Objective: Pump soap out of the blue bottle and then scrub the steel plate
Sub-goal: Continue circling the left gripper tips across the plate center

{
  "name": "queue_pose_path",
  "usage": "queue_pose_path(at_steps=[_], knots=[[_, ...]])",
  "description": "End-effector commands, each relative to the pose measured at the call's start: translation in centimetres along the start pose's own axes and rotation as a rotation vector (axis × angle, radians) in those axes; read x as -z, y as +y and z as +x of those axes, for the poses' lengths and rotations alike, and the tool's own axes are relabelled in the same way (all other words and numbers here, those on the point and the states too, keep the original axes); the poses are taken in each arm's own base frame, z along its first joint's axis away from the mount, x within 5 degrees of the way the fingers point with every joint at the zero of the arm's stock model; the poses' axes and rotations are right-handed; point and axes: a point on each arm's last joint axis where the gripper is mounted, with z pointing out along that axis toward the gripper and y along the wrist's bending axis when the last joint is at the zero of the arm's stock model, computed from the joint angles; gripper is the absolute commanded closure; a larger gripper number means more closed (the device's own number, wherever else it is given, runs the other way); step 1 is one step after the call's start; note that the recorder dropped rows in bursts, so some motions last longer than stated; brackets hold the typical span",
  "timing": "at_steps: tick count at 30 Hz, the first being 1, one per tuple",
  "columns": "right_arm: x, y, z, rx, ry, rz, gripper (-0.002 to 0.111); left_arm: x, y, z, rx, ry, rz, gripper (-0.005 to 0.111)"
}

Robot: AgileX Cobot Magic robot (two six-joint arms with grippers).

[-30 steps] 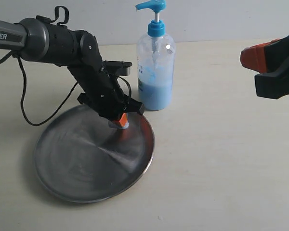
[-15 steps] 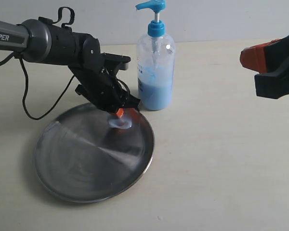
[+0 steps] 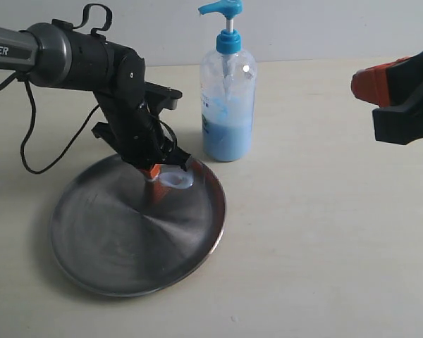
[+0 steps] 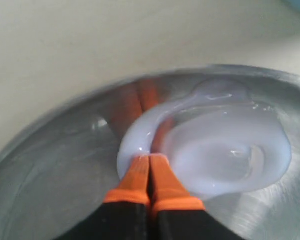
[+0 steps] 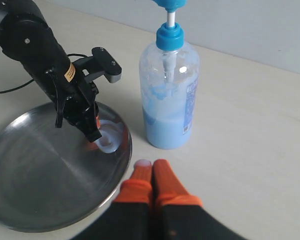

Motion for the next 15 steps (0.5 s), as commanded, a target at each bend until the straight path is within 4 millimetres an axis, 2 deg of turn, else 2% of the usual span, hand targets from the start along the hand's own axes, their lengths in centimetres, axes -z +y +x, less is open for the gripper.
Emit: queue_pose_path(at_steps=[1, 15], knots=[[0.1, 0.1, 0.1, -0.006, -0.007, -0.003, 0.108, -0.9, -0.7, 1.0, 0.003, 0.083, 0.010, 0.107], [0.1, 0.1, 0.1, -0.013, -0.008, -0.006, 0.108, -0.8, -4.3, 0.5, 0.016, 0.001, 0.104, 0.107]])
